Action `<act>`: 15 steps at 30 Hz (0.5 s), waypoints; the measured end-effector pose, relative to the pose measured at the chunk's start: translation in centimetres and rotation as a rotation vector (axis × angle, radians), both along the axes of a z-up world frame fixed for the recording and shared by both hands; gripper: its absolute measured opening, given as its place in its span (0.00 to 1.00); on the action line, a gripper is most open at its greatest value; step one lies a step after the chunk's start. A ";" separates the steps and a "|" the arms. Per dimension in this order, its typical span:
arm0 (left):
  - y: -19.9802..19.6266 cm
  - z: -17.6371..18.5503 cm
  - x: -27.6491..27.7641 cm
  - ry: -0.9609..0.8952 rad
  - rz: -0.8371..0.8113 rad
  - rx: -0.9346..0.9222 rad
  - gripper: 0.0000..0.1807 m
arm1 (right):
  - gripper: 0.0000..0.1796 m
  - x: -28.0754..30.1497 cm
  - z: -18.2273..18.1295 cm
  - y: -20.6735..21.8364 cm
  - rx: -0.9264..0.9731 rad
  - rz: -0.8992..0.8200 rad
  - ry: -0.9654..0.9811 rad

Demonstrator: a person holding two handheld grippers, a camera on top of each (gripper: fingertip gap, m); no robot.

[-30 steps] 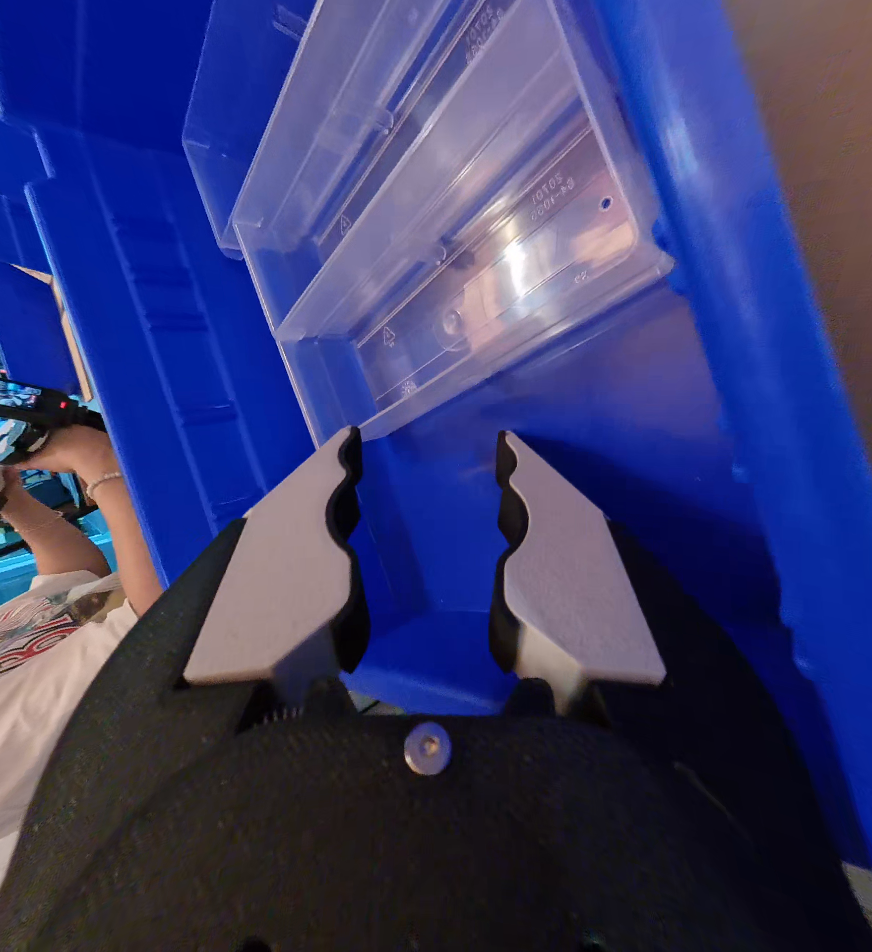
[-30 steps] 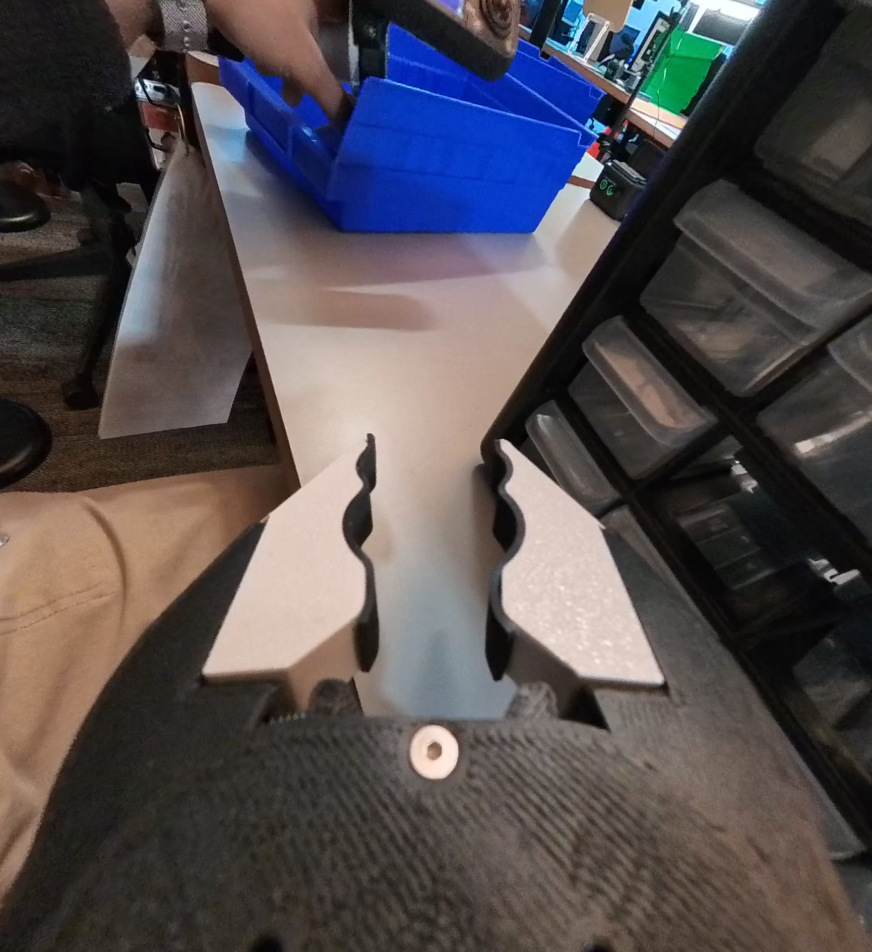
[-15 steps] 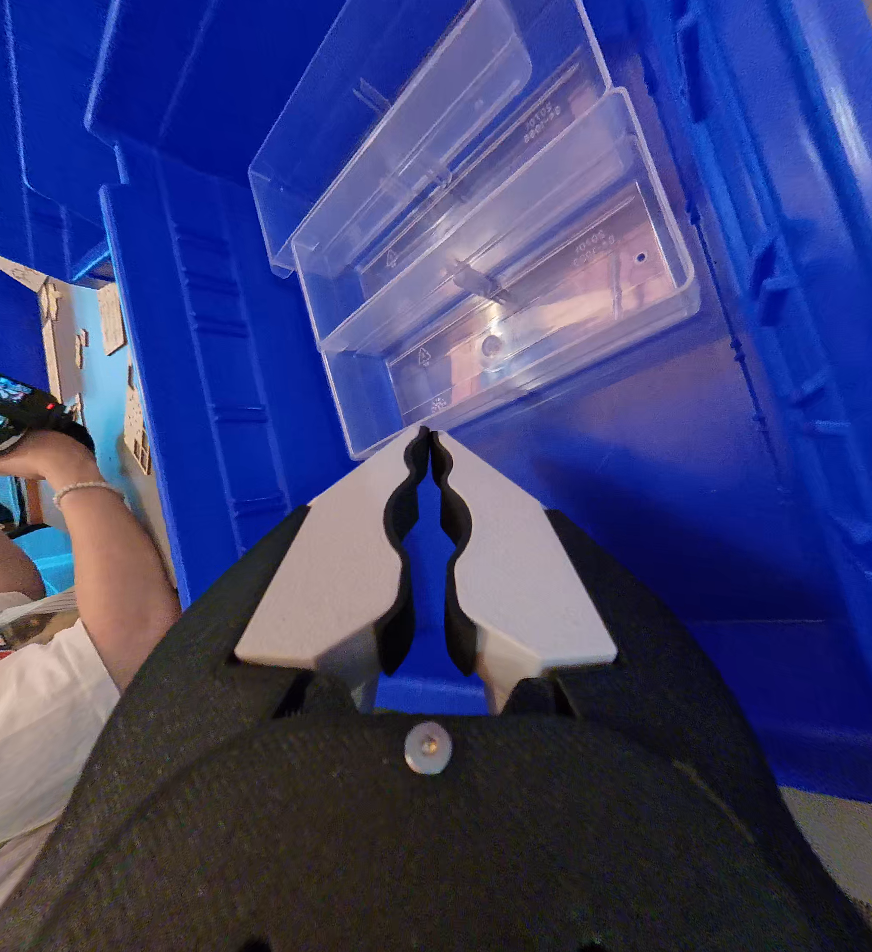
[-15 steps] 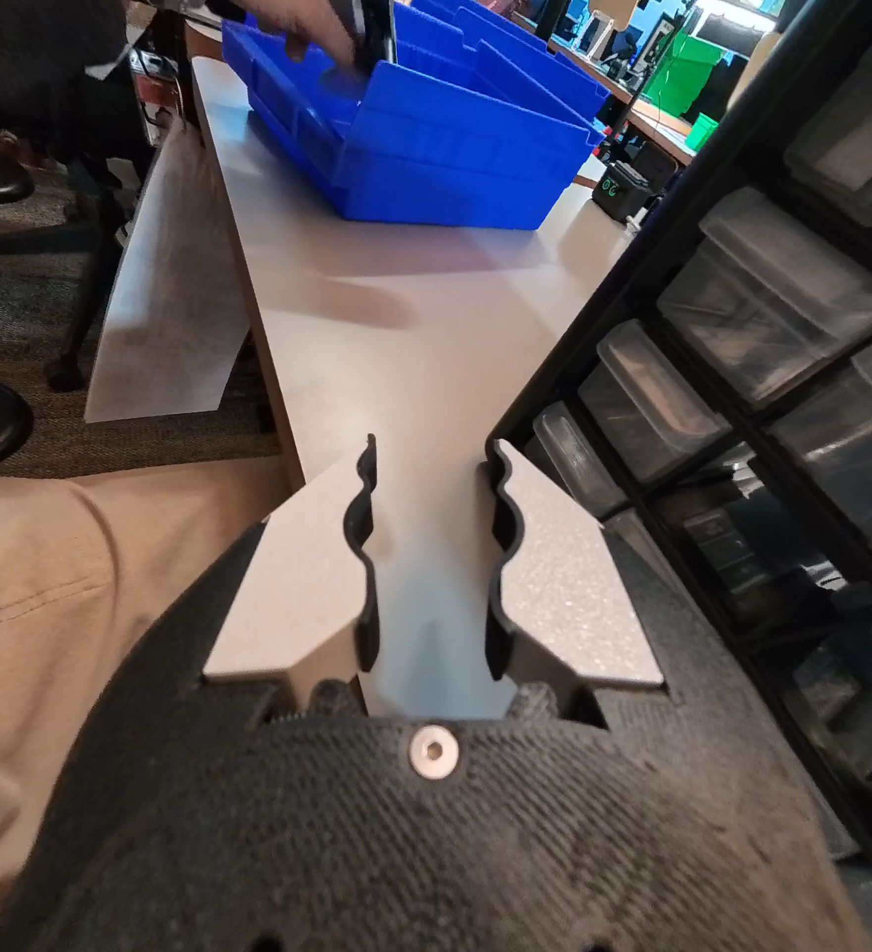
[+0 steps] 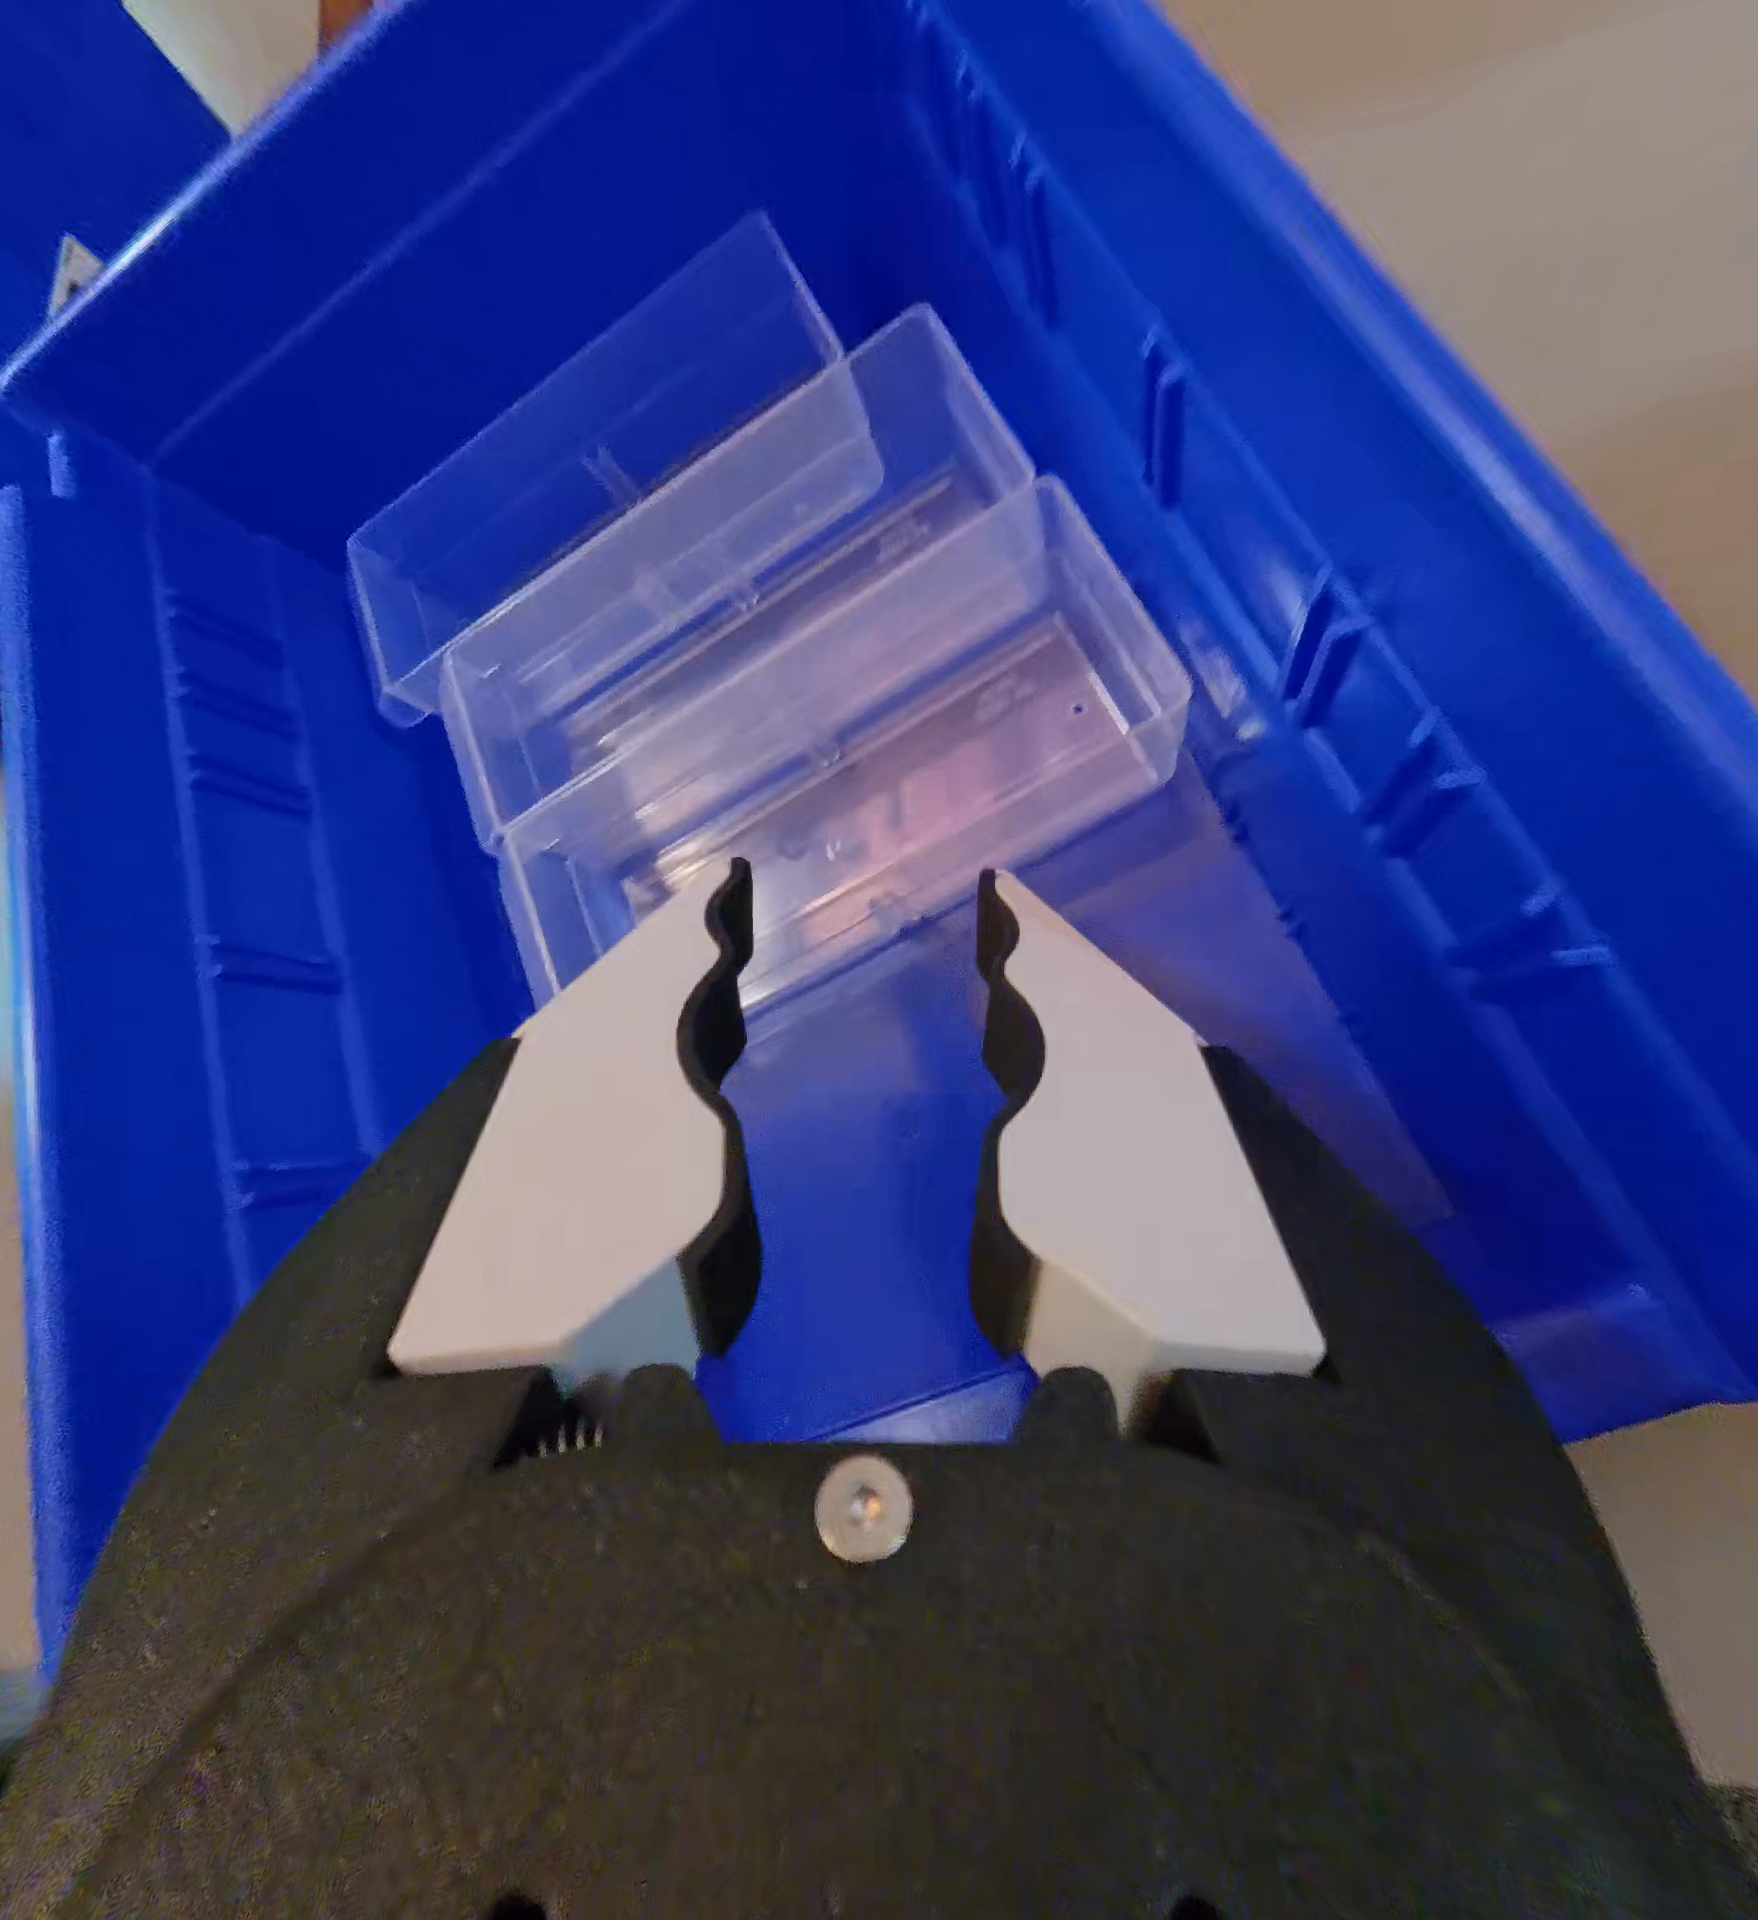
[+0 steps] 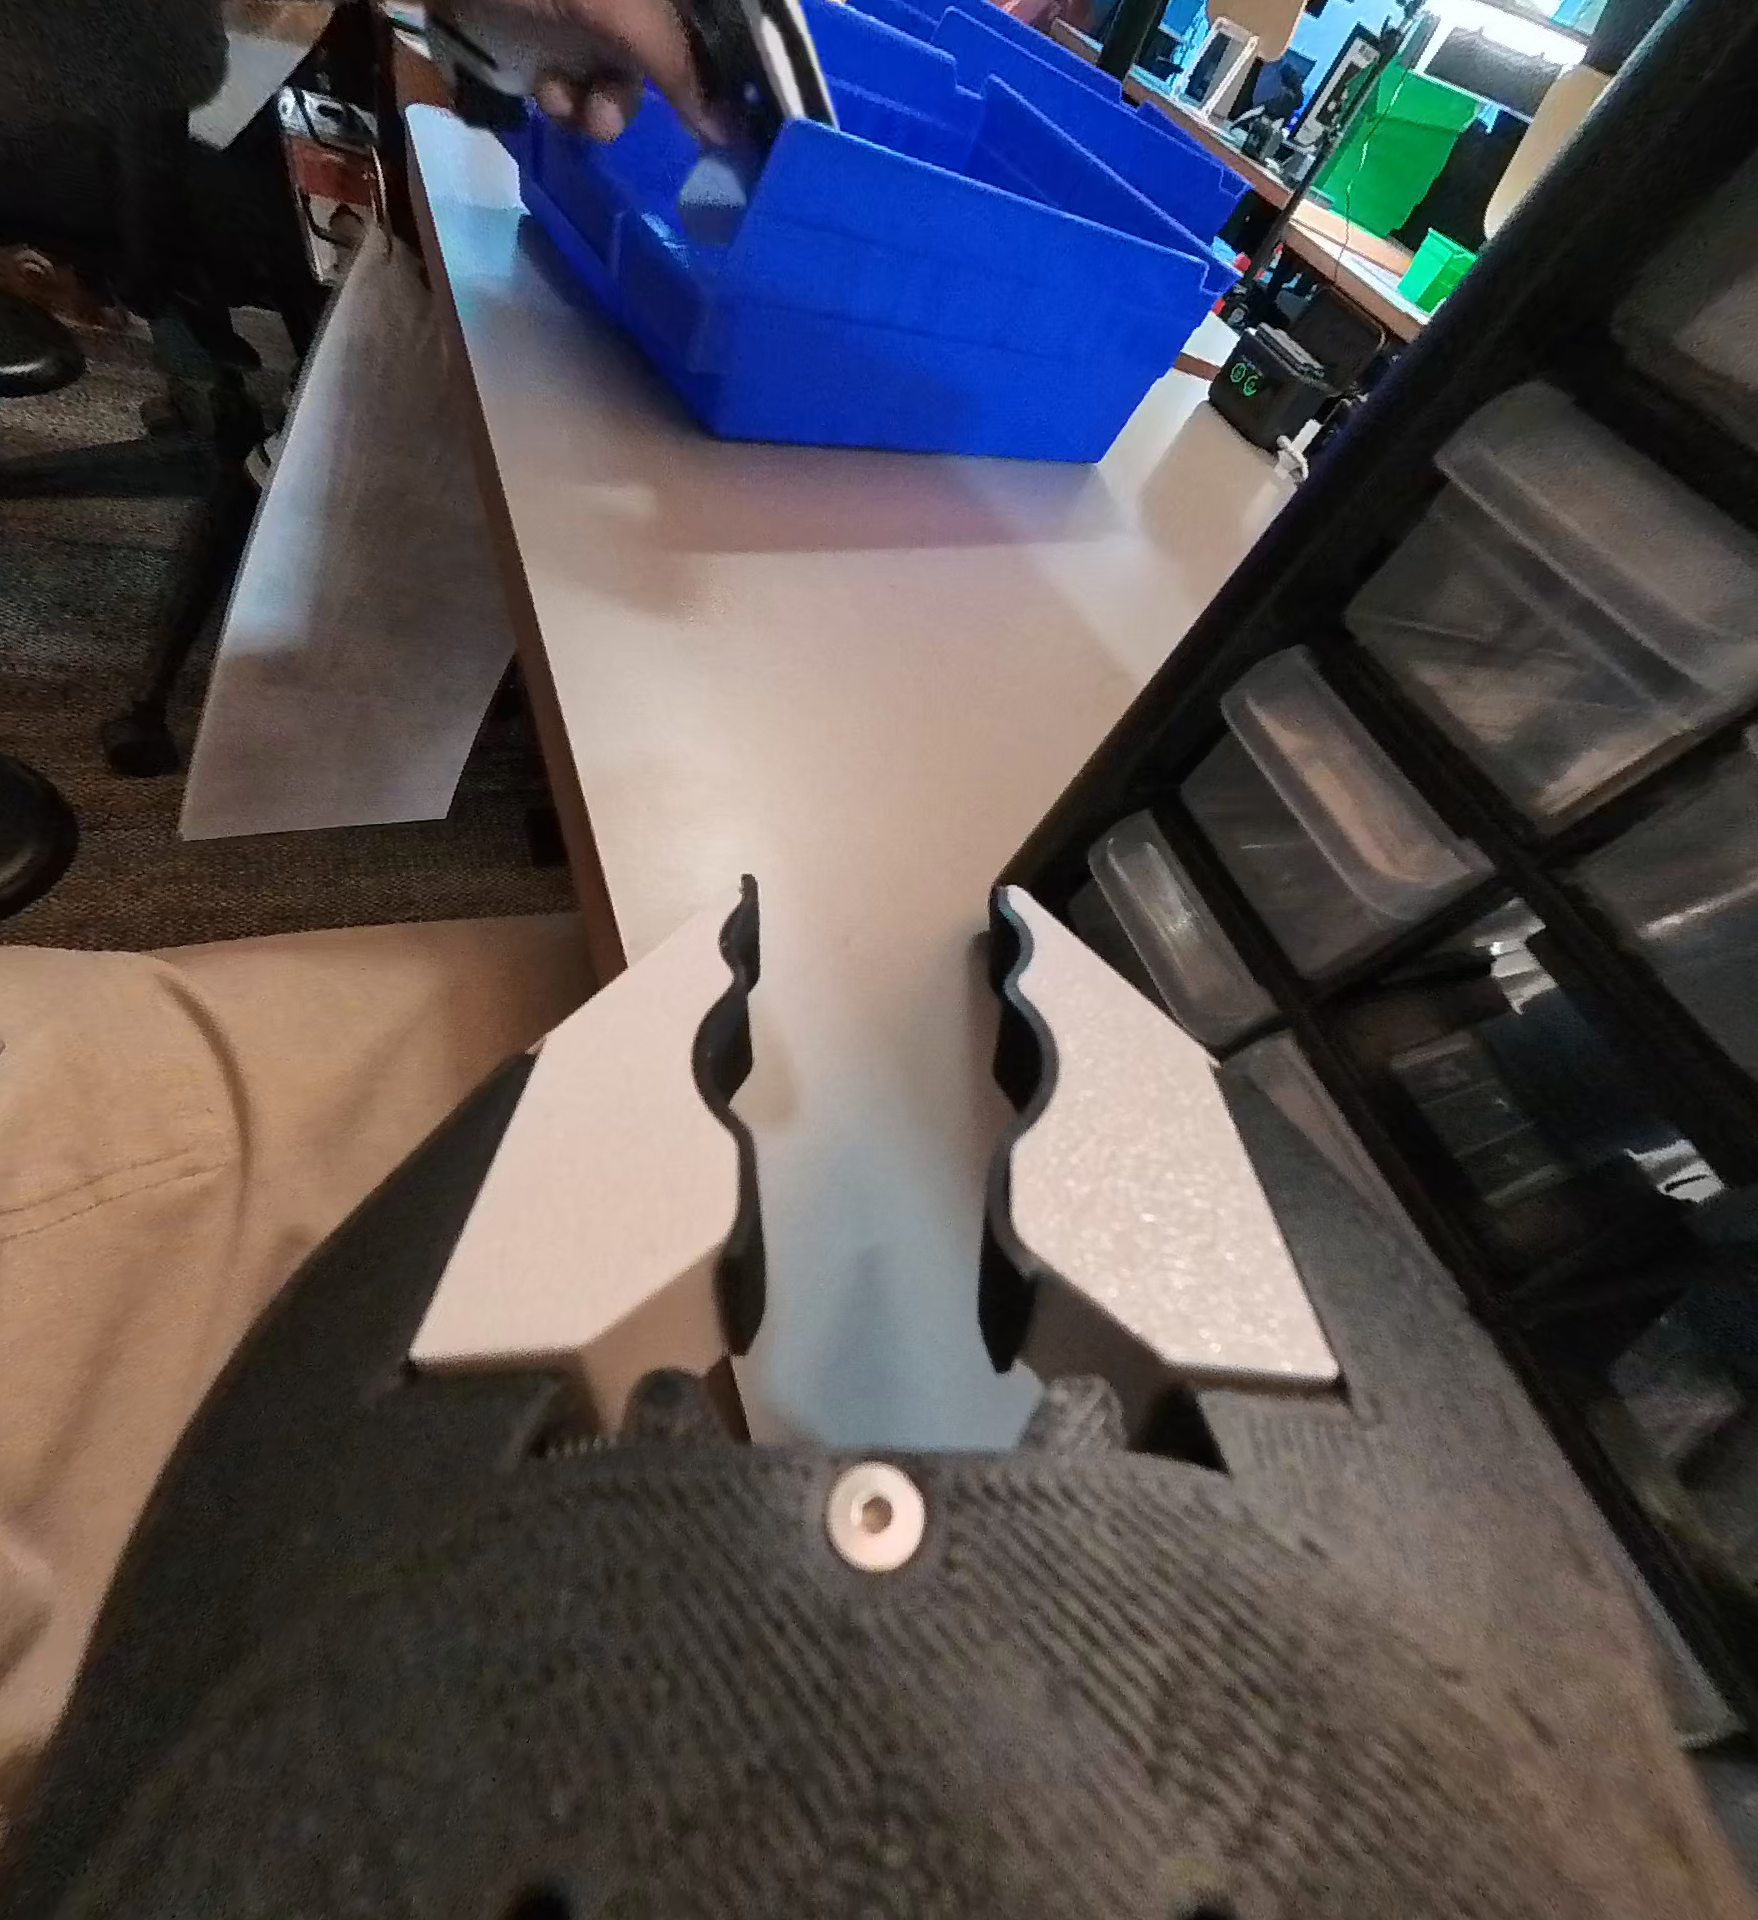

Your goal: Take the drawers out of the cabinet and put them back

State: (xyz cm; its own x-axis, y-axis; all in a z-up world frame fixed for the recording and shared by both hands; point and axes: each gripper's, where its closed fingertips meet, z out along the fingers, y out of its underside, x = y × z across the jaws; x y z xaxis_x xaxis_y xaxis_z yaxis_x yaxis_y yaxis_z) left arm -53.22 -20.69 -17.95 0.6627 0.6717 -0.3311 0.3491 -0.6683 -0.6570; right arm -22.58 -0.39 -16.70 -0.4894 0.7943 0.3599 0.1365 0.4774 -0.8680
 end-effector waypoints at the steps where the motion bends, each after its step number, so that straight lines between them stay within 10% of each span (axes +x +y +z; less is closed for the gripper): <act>1: 0.3 0.1 0.1 -0.009 -0.013 0.035 0.23 | 0.24 0.0 0.0 0.0 -0.001 0.001 -0.001; 15: 0.5 -0.5 0.4 -0.054 -0.012 0.044 0.10 | 0.25 0.3 -0.3 -0.5 0.004 0.021 -0.017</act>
